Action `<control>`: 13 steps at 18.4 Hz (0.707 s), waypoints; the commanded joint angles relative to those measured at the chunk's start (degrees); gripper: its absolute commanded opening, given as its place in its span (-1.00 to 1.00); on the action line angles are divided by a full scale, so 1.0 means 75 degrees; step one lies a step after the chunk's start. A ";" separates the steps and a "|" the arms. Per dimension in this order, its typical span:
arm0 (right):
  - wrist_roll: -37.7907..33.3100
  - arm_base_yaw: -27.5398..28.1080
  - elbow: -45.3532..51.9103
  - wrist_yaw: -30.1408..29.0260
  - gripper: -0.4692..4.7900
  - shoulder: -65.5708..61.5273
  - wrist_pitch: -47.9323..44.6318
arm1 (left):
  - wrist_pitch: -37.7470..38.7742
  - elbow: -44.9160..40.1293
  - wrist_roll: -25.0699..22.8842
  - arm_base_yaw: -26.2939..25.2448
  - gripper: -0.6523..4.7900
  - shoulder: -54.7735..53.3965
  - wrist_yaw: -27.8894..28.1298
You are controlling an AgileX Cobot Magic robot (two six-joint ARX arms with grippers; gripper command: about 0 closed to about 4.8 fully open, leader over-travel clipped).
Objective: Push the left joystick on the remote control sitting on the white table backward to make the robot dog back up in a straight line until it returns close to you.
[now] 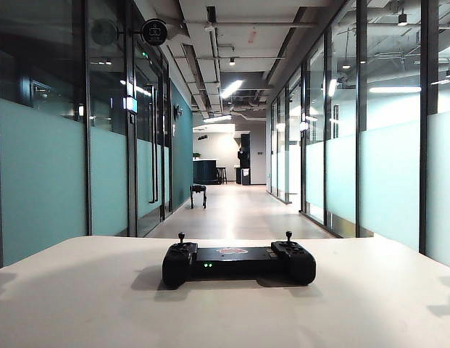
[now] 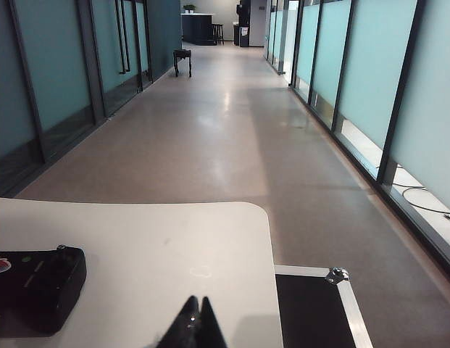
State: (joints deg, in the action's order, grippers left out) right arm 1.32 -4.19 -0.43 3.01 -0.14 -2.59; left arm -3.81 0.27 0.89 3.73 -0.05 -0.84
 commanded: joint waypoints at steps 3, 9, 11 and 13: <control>0.0035 -0.0003 0.0050 0.0184 -0.83 0.0026 -0.0128 | -0.0073 0.0026 -0.0029 0.0000 -0.78 -0.0003 0.0029; 0.0035 -0.0006 -0.0353 0.0184 -0.83 0.0017 -0.0096 | -0.0020 0.0344 0.0000 0.0003 -0.78 -0.0006 0.0122; 0.0032 -0.0009 -0.0685 0.0178 -0.83 -0.0073 -0.0023 | -0.0012 0.0589 0.0003 0.0000 -0.78 -0.0076 0.0146; 0.0038 -0.0009 -0.0985 0.0149 -0.83 -0.0356 -0.0058 | -0.0023 0.0842 0.0003 0.0000 -0.78 -0.0358 0.0143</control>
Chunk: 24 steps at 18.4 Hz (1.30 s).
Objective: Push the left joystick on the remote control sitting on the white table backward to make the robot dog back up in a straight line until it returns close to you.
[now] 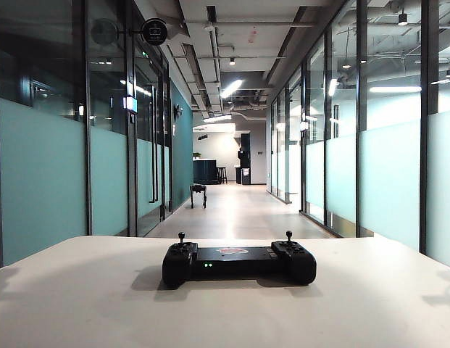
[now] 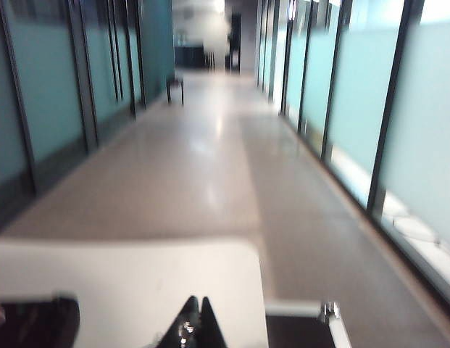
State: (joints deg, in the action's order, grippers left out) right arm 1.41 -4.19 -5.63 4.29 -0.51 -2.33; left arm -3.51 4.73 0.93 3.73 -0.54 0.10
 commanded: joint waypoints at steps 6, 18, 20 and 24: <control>0.0052 -0.0015 -0.1017 -0.0796 -0.83 -0.2291 -0.1134 | -0.1466 0.1008 -0.0003 0.0017 -0.78 -0.2702 -0.0525; 0.0047 -0.1139 -0.1346 -0.1107 -0.83 -0.5686 -0.2911 | -0.2264 0.3174 -0.0038 0.1670 -0.78 -0.7994 -0.1049; 0.0047 -0.1568 -0.1346 -0.0737 -0.83 -0.6234 -0.3279 | -0.2311 0.3488 -0.0035 0.1778 -0.78 -0.8644 -0.1137; 0.0047 -0.2098 -0.1349 -0.0536 -0.83 -0.7463 -0.3931 | -0.2573 0.3905 -0.0035 0.1775 -0.78 -0.9774 -0.1629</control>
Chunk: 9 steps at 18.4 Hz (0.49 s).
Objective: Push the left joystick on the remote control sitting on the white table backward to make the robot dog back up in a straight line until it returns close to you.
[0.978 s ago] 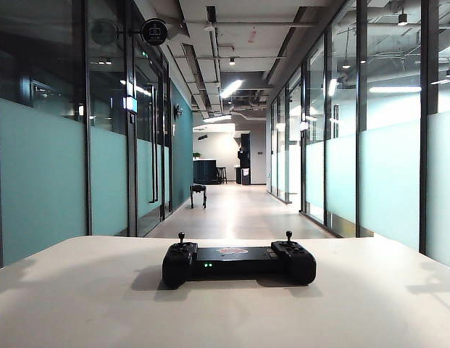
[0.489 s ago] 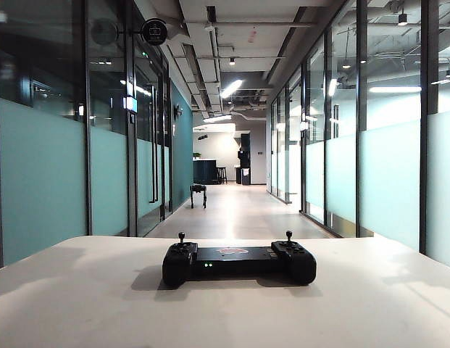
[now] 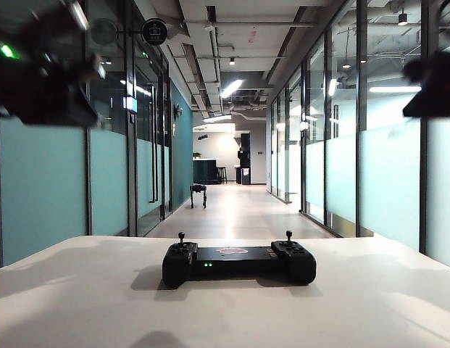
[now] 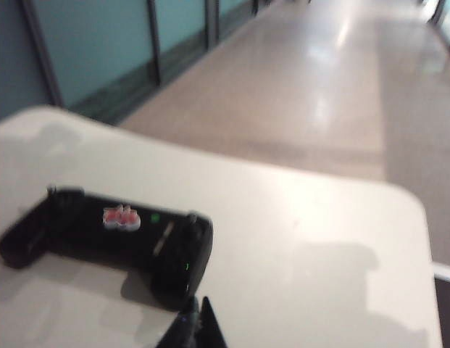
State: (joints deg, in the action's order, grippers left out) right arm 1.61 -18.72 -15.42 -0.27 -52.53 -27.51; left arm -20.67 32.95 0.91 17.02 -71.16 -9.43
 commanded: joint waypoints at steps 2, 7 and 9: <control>0.0015 -0.0280 -0.0050 0.0041 -0.83 -0.1262 -0.1122 | -0.0449 0.0242 -0.0029 0.0003 -0.78 -0.0778 -0.0664; -0.0020 -0.0358 -0.0213 0.0017 -0.83 -0.2967 -0.2180 | -0.0452 0.0618 -0.0032 0.0003 -0.78 -0.1577 -0.0845; -0.0204 -0.0376 -0.0443 0.0017 -0.83 -0.3786 -0.2550 | -0.0460 0.0874 -0.0035 0.0003 -0.78 -0.2011 -0.0988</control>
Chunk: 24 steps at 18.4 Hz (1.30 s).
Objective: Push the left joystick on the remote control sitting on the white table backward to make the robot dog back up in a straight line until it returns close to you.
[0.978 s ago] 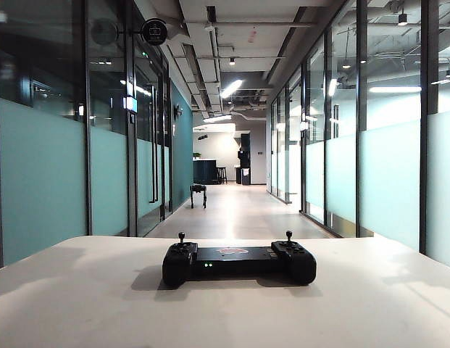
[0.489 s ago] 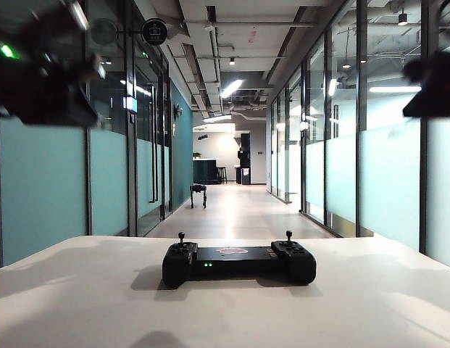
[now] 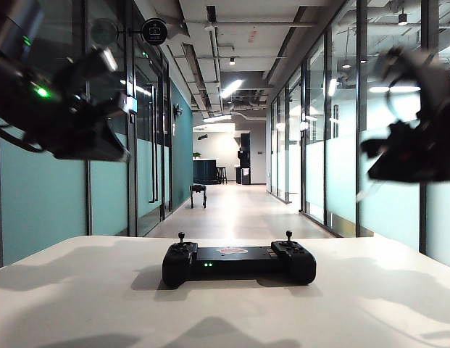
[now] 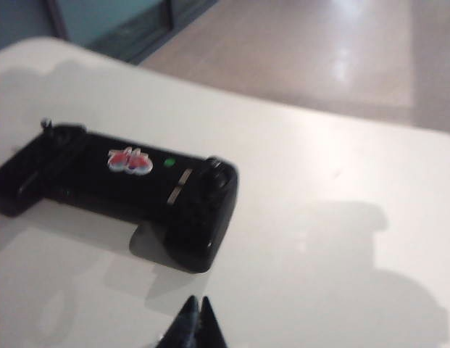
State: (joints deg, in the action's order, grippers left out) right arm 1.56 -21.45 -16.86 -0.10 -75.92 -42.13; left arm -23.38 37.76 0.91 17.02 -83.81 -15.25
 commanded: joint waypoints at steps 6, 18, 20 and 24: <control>-0.0294 -0.0015 -0.1390 -0.0527 -0.80 -0.2754 -0.0804 | -0.0332 0.0399 -0.0032 0.0003 -0.78 -0.1052 -0.0402; -0.0702 -0.0038 -0.2914 -0.0688 0.59 -0.4913 -0.0740 | -0.0498 0.0402 -0.0026 0.0003 -0.78 -0.1061 -0.0402; -0.0848 -0.0038 -0.3217 -0.0691 0.59 -0.5132 -0.0516 | -0.0498 0.0405 -0.0026 0.0003 -0.78 -0.1061 -0.0402; -0.0868 -0.0038 -0.3829 -0.0799 0.59 -0.5473 0.0189 | -0.0498 0.0420 -0.0026 0.0003 -0.78 -0.1061 -0.0402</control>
State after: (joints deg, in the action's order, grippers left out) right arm -4.73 -21.63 -44.62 -5.32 -116.90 -41.67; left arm -26.37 40.53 0.91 17.02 -91.94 -17.87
